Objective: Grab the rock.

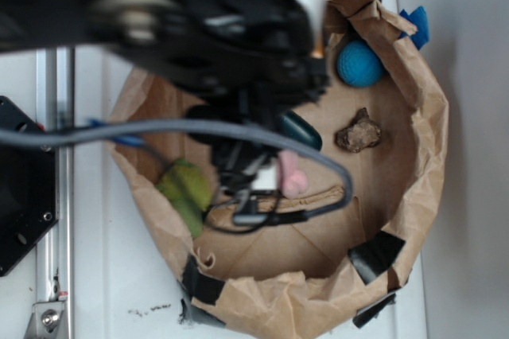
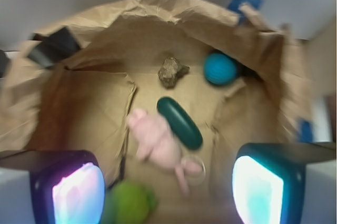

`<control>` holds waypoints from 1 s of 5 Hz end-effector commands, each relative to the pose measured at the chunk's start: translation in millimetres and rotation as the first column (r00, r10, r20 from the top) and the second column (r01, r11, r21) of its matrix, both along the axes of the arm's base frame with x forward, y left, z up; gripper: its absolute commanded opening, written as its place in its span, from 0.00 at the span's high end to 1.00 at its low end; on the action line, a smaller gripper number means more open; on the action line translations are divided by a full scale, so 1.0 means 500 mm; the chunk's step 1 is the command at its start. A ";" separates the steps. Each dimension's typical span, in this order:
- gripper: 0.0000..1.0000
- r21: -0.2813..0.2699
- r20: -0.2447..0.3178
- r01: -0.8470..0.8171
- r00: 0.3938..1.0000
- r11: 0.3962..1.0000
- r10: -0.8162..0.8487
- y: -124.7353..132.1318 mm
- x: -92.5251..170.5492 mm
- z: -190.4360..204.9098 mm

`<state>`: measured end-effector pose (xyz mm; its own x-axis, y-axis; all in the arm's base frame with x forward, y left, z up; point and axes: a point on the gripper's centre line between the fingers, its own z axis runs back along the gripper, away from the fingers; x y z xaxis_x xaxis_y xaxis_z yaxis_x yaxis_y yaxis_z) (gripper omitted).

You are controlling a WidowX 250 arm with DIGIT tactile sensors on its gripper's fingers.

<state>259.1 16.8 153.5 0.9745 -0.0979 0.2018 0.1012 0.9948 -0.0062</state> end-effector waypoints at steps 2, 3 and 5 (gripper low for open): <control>0.00 0.001 -0.006 0.057 0.998 0.998 -0.057 -0.016 0.079 -0.150; 0.00 0.001 0.013 0.069 0.998 0.998 -0.069 -0.032 0.128 -0.173; 0.00 0.001 0.046 0.067 0.997 0.998 -0.067 -0.043 0.175 -0.188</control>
<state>333.9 6.4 42.6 0.9739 -0.1358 0.1820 0.1408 0.9899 -0.0145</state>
